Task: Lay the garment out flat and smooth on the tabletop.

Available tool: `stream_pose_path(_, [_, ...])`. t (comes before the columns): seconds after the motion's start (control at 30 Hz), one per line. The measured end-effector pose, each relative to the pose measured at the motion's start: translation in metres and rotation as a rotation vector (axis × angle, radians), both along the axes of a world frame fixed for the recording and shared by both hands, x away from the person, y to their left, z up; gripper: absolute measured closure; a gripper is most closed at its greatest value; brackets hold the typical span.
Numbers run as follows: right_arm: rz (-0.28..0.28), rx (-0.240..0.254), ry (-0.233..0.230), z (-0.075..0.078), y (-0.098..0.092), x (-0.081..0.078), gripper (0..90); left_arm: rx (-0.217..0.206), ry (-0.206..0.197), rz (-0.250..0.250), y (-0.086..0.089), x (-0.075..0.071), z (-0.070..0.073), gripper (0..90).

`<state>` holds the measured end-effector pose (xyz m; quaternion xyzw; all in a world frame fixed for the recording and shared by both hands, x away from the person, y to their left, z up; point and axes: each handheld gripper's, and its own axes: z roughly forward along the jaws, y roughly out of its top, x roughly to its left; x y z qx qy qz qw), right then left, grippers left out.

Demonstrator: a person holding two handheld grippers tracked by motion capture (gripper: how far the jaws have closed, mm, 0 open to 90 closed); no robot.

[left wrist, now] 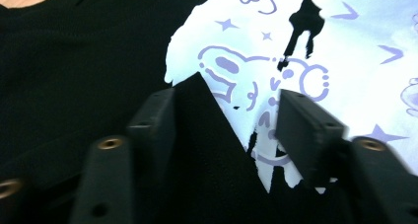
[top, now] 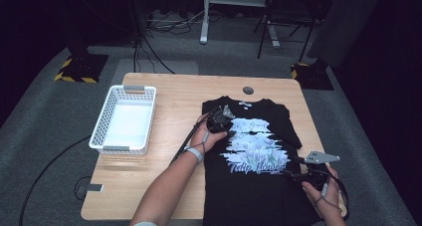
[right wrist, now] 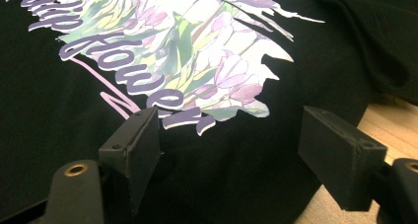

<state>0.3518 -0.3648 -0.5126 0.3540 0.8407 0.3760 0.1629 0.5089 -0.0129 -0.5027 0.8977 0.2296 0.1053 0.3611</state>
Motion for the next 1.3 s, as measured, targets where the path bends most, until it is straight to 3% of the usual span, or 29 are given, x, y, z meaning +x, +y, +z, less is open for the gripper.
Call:
stream_pose_path(0.17, [0.0, 0.001, 0.0, 0.0, 0.0, 0.0, 24.8, 0.027, -0.022, 0.015, 0.001, 0.001, 0.003, 78.0])
stream_pose_path(0.27, [-0.001, 0.001, 0.001, 0.0, 0.0, 0.0, 24.7, 0.028, -0.029, 0.031, 0.003, 0.0, 0.007, 83.3])
stream_pose_path(0.5, [0.0, 0.001, 0.001, 0.0, 0.0, 0.0, 24.7, 0.009, -0.069, 0.05, 0.019, -0.006, 0.032, 85.3])
stream_pose_path(0.77, [0.0, 0.002, 0.001, 0.0, 0.0, 0.0, 24.7, 0.001, -0.109, 0.098, 0.053, -0.015, 0.054, 85.3])
stream_pose_path(0.97, [0.0, 0.002, 0.001, 0.0, 0.0, 0.0, 24.7, -0.016, -0.116, 0.166, 0.08, -0.024, 0.059, 85.2])
stream_pose_path(1.3, [0.0, 0.002, 0.001, 0.0, 0.0, 0.0, 24.7, 0.014, -0.104, 0.292, 0.132, -0.036, 0.057, 84.2])
